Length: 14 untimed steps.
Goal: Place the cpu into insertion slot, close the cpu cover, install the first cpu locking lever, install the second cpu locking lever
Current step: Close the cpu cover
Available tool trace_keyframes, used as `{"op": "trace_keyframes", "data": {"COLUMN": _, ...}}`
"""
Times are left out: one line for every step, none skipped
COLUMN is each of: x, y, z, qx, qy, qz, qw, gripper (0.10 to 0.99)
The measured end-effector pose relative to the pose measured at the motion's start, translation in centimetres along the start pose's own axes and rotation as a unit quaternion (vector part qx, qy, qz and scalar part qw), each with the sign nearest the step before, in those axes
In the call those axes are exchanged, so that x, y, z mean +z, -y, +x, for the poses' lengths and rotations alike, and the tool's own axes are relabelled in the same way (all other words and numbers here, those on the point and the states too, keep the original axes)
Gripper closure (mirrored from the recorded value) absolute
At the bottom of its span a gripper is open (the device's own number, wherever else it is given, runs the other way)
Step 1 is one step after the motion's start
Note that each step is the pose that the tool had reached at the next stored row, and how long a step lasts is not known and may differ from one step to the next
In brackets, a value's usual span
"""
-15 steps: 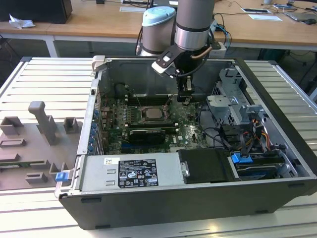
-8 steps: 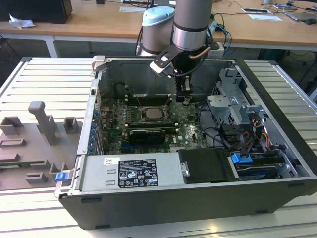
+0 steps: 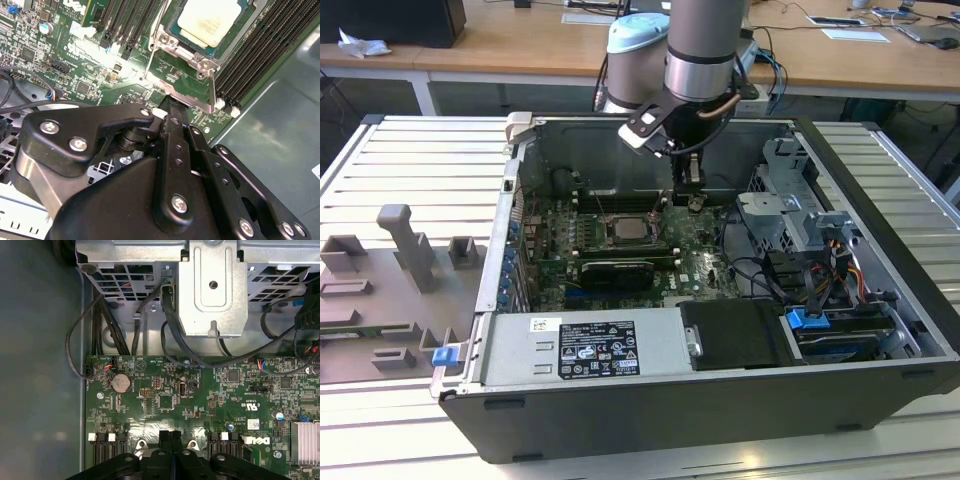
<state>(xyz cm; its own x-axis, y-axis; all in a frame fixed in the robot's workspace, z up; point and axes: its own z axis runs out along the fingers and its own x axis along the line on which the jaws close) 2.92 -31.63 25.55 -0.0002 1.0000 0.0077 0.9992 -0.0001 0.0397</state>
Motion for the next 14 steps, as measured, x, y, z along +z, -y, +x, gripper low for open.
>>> {"op": "trace_keyframes", "data": {"x": 0.0, "y": 0.07, "z": 0.0, "qx": 0.0, "qy": 0.0, "qz": 0.0, "qw": 1.0, "gripper": 0.98}}
{"op": "trace_keyframes", "data": {"x": -0.01, "y": 0.14, "z": 0.0, "qx": 0.0, "qy": 0.0, "qz": 0.0, "qw": 1.0, "gripper": 0.98}}
{"op": "trace_keyframes", "data": {"x": -0.01, "y": 0.19, "z": 0.0, "qx": 0.0, "qy": 0.0, "qz": 0.0, "qw": 1.0, "gripper": 0.98}}
{"op": "trace_keyframes", "data": {"x": -0.01, "y": 0.24, "z": 0.0, "qx": 0.0, "qy": 0.0, "qz": 0.0, "qw": 1.0, "gripper": 0.98}}
{"op": "trace_keyframes", "data": {"x": -0.01, "y": 0.33, "z": 0.0, "qx": 0.0, "qy": 0.0, "qz": 0.0, "qw": 1.0, "gripper": 0.98}}
{"op": "trace_keyframes", "data": {"x": -0.01, "y": 0.44, "z": 0.0, "qx": 0.0, "qy": 0.0, "qz": 0.0, "qw": 1.0, "gripper": 0.98}}
{"op": "trace_keyframes", "data": {"x": -0.02, "y": 0.54, "z": 0.0, "qx": 0.0, "qy": 0.0, "qz": 0.0, "qw": 1.0, "gripper": 0.98}}
{"op": "trace_keyframes", "data": {"x": -0.02, "y": 0.59, "z": 0.01, "qx": 0.0, "qy": 0.0, "qz": 0.0, "qw": 1.0, "gripper": 0.98}}
{"op": "trace_keyframes", "data": {"x": -0.02, "y": 0.65, "z": 0.01, "qx": 0.0, "qy": 0.0, "qz": 0.0, "qw": 1.0, "gripper": 0.98}}
{"op": "trace_keyframes", "data": {"x": -0.03, "y": 0.74, "z": 0.01, "qx": 0.0, "qy": 0.0, "qz": 0.0, "qw": 1.0, "gripper": 0.98}}
{"op": "trace_keyframes", "data": {"x": -0.03, "y": 0.85, "z": 0.01, "qx": 0.0, "qy": 0.0, "qz": 0.0, "qw": 1.0, "gripper": 0.98}}
{"op": "trace_keyframes", "data": {"x": -0.03, "y": 0.97, "z": 0.01, "qx": 0.0, "qy": 0.0, "qz": 0.0, "qw": 1.0, "gripper": 0.98}}
{"op": "trace_keyframes", "data": {"x": -0.04, "y": 1.11, "z": 0.01, "qx": 0.0, "qy": 0.0, "qz": 0.0, "qw": 1.0, "gripper": 0.98}}
{"op": "trace_keyframes", "data": {"x": -0.04, "y": 1.29, "z": 0.01, "qx": 0.0, "qy": 0.0, "qz": 0.0, "qw": 1.0, "gripper": 0.98}}
